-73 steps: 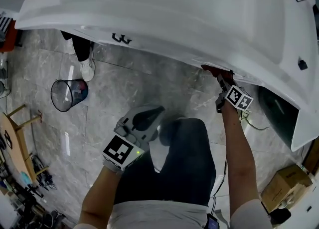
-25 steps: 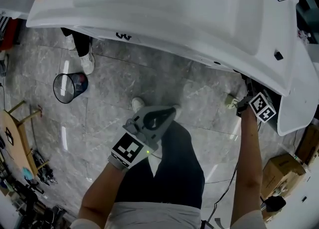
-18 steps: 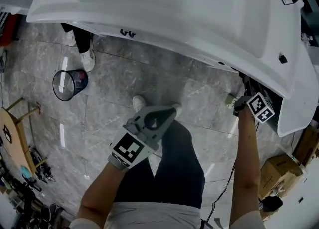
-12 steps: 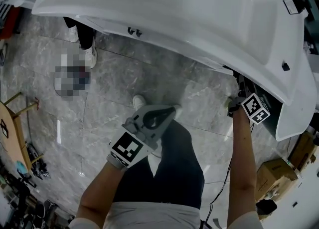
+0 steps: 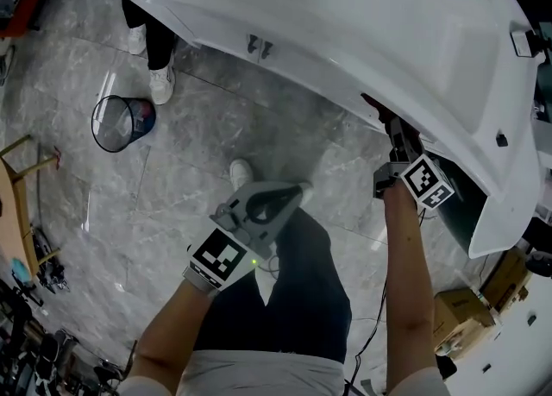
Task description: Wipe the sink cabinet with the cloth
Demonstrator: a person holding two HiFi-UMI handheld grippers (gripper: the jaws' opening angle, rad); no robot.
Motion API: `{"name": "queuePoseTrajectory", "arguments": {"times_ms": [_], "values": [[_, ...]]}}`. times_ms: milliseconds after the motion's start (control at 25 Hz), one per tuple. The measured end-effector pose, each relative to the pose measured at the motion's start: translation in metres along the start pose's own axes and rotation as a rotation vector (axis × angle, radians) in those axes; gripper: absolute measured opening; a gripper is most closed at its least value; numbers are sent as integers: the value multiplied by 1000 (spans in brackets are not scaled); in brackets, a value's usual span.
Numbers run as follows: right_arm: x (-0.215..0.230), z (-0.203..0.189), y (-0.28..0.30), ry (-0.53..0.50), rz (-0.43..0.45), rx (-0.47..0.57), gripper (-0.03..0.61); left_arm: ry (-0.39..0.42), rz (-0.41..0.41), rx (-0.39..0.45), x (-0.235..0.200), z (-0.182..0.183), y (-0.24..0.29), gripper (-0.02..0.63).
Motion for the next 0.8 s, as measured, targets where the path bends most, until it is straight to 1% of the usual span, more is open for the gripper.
{"name": "queuePoseTrajectory", "arguments": {"times_ms": [80, 200, 280, 360, 520, 640, 800], "values": [[-8, -2, 5, 22, 12, 9, 133, -6, 7, 2, -4, -2, -6, 11], [-23, -3, 13, 19, 38, -2, 133, -7, 19, 2, -12, -5, -14, 11], [-30, -4, 17, 24, 43, -5, 133, -22, 28, 9, -18, -6, -19, 11], [-31, -5, 19, 30, 40, -4, 133, -41, 36, 20, -23, -5, -22, 11], [-28, -11, 14, 69, 31, -14, 134, -38, 49, 23, -22, -3, -25, 11], [-29, -23, 9, 98, 56, -45, 135, -38, 64, 26, -22, -2, -22, 11], [-24, -43, 9, 96, 93, -96, 135, -60, 121, 50, -17, -6, -8, 11]]}}
Point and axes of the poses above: the fingertips, and each gripper's own axes: y forward along the fingers, x to its right, z out of its top, the point moved 2 cm from there along -y, backward along the fingers, and after that the axes turned 4 degrees about -x, right-handed, at the moved point
